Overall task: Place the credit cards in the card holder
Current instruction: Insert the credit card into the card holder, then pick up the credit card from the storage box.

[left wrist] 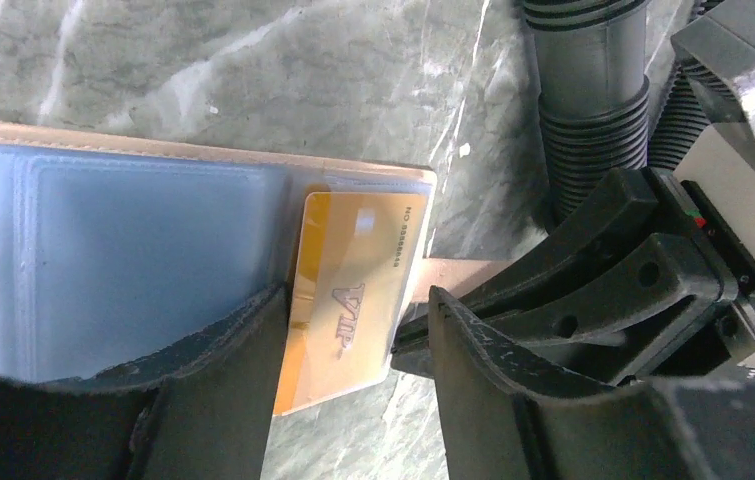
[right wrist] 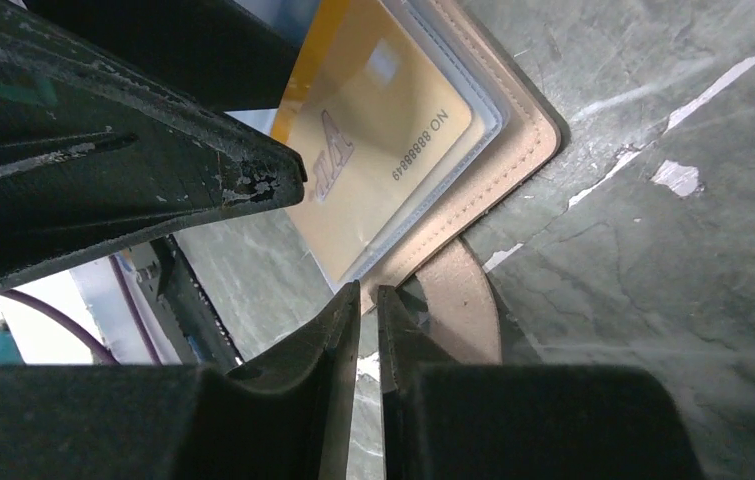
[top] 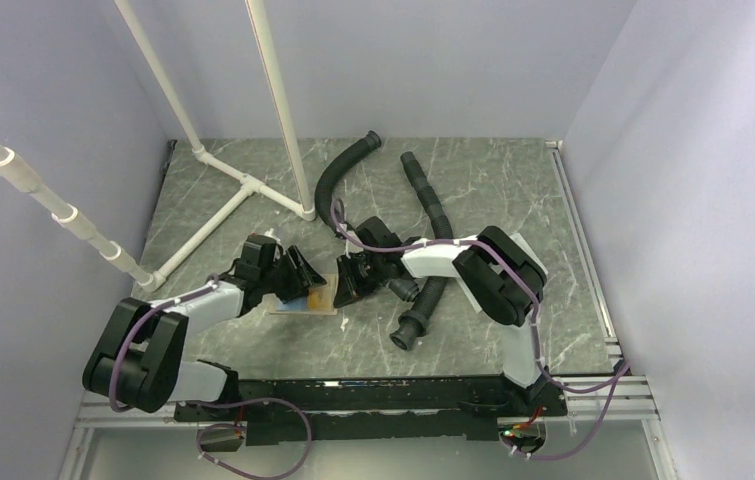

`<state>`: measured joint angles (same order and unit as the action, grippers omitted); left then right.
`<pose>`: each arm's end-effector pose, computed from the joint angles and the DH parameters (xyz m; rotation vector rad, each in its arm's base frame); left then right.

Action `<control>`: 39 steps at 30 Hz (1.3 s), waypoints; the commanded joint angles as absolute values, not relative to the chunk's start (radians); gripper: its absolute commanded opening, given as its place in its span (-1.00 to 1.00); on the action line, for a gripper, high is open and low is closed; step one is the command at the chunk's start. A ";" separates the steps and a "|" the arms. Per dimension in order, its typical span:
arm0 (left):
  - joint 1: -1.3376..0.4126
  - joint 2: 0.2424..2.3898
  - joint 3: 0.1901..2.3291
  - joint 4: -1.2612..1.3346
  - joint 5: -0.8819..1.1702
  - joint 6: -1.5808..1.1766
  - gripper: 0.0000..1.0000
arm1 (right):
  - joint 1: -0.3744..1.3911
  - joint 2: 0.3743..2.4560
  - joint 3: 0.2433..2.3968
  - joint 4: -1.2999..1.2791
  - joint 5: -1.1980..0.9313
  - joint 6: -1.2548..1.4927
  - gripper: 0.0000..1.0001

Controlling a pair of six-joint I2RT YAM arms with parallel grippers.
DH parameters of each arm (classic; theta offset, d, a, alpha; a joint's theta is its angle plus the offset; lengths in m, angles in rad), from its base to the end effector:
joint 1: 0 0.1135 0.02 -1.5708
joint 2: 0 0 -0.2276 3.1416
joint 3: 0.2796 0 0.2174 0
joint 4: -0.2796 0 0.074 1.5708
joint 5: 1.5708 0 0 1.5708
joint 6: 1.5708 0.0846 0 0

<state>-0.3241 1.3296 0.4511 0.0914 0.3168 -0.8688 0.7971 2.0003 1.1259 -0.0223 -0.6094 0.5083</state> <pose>0.2326 -0.1059 0.1026 -0.5157 2.4627 -0.9146 0.2339 0.3088 0.0866 -0.6817 2.6240 1.2468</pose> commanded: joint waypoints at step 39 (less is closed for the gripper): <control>-0.279 1.056 0.752 -0.553 0.370 -0.760 0.99 | 0.709 1.612 1.261 -0.519 -0.305 0.255 -0.09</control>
<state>-0.3161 1.0962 0.6708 -0.4828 0.2897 -0.8310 0.7593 1.8301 1.2045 -0.3389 -0.4442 0.3611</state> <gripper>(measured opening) 0.994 0.409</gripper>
